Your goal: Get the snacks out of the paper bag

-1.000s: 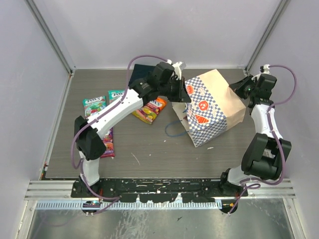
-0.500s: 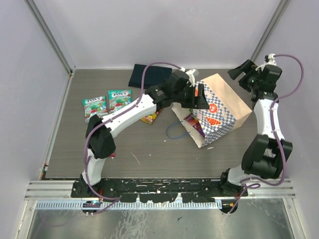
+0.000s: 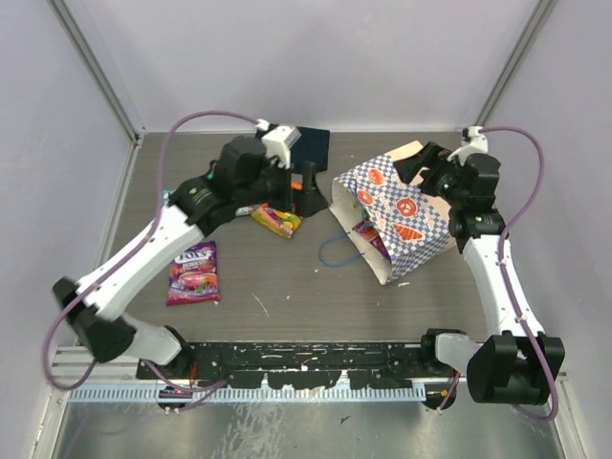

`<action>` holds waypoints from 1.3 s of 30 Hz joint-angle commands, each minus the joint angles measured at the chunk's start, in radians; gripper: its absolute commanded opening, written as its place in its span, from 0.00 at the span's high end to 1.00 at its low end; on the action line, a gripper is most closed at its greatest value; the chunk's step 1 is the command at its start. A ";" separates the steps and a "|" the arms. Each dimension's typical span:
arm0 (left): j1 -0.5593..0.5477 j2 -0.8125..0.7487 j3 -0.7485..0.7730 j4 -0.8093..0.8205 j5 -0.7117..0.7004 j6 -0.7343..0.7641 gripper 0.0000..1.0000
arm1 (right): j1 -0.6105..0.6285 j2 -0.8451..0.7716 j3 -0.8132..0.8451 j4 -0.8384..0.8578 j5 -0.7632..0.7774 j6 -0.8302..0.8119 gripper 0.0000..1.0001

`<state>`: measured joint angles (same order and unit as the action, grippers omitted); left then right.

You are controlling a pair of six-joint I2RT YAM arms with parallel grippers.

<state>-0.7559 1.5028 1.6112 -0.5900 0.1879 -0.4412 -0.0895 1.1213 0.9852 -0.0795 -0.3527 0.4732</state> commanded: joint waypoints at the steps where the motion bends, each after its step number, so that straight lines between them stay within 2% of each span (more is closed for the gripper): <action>1: 0.039 -0.194 -0.195 -0.007 -0.123 0.069 0.02 | 0.131 -0.029 -0.022 0.003 0.059 -0.058 0.08; 4: 0.098 -0.296 -0.355 0.041 -0.129 0.040 0.02 | 0.270 -0.044 -0.024 -0.034 0.089 -0.137 0.09; 8: 0.124 -0.325 -0.458 0.074 -0.128 0.038 0.02 | 0.407 -0.085 -0.060 -0.068 0.142 -0.223 0.11; 11: 0.124 -0.308 -0.509 0.108 -0.141 0.041 0.02 | 0.458 -0.112 -0.094 -0.073 0.148 -0.254 0.15; 16: 0.123 -0.259 -0.564 0.185 -0.176 0.069 0.02 | 0.487 -0.043 -0.084 -0.120 0.169 -0.292 0.25; 18: 0.120 -0.241 -0.568 0.207 -0.177 0.075 0.02 | 0.487 -0.020 -0.077 -0.116 0.182 -0.291 0.35; 20: 0.107 -0.192 -0.570 0.235 -0.181 0.088 0.02 | 0.488 -0.005 -0.068 -0.112 0.205 -0.289 0.52; 21: 0.098 -0.178 -0.571 0.252 -0.184 0.094 0.02 | 0.488 -0.003 -0.064 -0.106 0.223 -0.286 0.63; 22: 0.085 -0.161 -0.571 0.270 -0.188 0.101 0.02 | 0.488 -0.003 -0.062 -0.102 0.244 -0.282 0.80; 24: 0.055 -0.123 -0.565 0.310 -0.196 0.111 0.02 | 0.485 -0.010 -0.060 -0.096 0.304 -0.272 0.98; 28: -0.012 -0.002 -0.510 0.384 -0.197 0.119 0.02 | 0.409 -0.011 -0.051 -0.125 0.384 -0.234 0.99; 33: -0.072 0.197 -0.370 0.431 -0.160 0.128 0.02 | 0.176 -0.052 -0.112 -0.092 0.233 -0.117 0.99; 39: -0.124 0.396 -0.172 0.436 -0.132 0.150 0.02 | 0.031 -0.098 -0.139 -0.095 0.245 -0.046 0.99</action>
<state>-0.8543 1.8381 1.3167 -0.2367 0.0265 -0.3210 0.0002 1.0756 0.8543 -0.2123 -0.0952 0.3492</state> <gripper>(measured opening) 0.977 0.050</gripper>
